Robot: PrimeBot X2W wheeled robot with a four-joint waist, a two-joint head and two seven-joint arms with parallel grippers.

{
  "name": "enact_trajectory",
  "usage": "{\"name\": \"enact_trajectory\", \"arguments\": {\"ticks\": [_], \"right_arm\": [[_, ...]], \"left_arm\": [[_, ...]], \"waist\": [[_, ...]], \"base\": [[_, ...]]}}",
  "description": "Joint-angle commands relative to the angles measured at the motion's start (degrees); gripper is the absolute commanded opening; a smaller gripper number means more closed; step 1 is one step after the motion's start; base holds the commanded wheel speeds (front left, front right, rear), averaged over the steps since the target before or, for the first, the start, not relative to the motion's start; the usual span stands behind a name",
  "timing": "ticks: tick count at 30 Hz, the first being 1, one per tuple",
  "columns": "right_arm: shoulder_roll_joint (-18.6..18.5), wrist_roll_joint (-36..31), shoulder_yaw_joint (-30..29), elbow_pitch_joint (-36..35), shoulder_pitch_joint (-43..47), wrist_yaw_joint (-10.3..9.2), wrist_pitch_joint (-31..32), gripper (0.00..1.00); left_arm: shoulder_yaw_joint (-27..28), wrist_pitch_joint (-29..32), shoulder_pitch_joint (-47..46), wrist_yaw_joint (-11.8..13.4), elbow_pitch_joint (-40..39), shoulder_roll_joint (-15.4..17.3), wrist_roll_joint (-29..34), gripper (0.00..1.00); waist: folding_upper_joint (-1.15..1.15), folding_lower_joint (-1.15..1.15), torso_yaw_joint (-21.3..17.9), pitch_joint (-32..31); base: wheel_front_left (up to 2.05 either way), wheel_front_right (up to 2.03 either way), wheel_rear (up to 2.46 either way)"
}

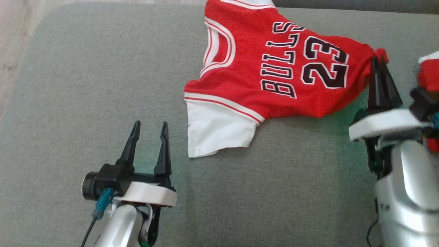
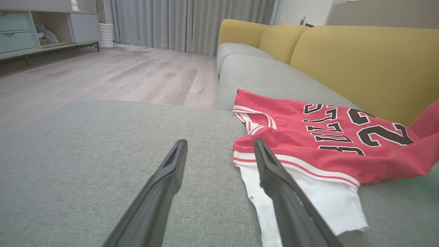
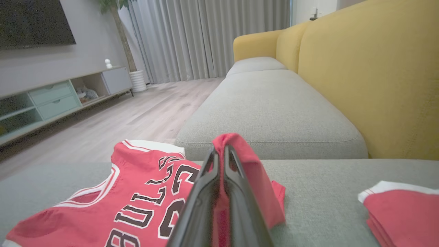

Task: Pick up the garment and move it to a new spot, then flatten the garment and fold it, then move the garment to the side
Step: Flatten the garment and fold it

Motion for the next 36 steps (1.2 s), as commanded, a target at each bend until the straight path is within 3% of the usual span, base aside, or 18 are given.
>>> {"name": "enact_trajectory", "arguments": {"ticks": [1, 5, 15, 19, 20, 29, 32, 36], "right_arm": [[0.22, -1.84, 0.6, 0.87, -3.85, 0.4, 0.45, 0.0], [0.22, -6.65, -4.06, 9.14, -9.26, 0.4, -0.9, 0.0], [0.22, -23.97, -24.57, 22.28, -18.38, 0.4, -3.73, 0.0], [0.22, -27.4, -27.25, 26.07, -19.81, 0.4, -3.15, 0.01], [0.22, -28.14, -27.64, 27.37, -20.26, 0.4, -2.98, 1.0], [0.22, -30.42, -27.08, 28.36, -20.76, 0.4, -6.14, 1.0], [0.22, -26.29, -23.96, 25.52, -19.19, 0.4, -6.42, 1.0], [0.22, -16.28, -15.57, 17.74, -13.09, 0.4, -6.46, 1.0]], "left_arm": [[1.46, -0.46, -2.45, -0.25, -1.34, 0.0, 0.01, 1.0], [0.93, -0.46, -2.99, -0.51, -1.1, -0.3, 0.02, 1.0], [0.47, -0.46, -3.67, -0.52, -1.38, -0.82, 0.07, 1.0], [0.58, -0.46, -3.97, -0.48, -1.23, -0.92, 0.07, 1.0], [0.6, -0.46, -4.1, -0.49, -1.18, -0.94, 0.07, 1.0], [1.43, -0.46, -4.31, -0.63, -0.69, -0.82, 0.37, 1.0], [1.93, -0.46, -3.8, -0.54, -0.73, -0.63, 0.39, 1.0], [2.62, -0.46, -2.92, -0.47, -0.93, -0.41, 0.22, 1.0]], "waist": [[0.0, 0.0, 0.9, 0.55], [0.0, 0.0, 2.61, 1.2], [0.0, 0.0, 4.54, 3.42], [0.0, 0.0, 4.05, 3.81], [0.0, 0.0, 3.84, 3.88], [0.0, 0.0, 0.31, 1.88], [0.0, 0.0, -1.37, 0.63], [0.0, 0.0, -3.96, -1.19]], "base": [[0.0, 0.0, 0.0], [0.0, 0.0, 0.0], [0.0, 0.0, 0.0], [0.0, 0.0, 0.0], [0.0, 0.0, 0.0], [0.0, 0.0, 0.0], [0.0, 0.0, 0.0], [0.0, 0.0, 0.0]]}}
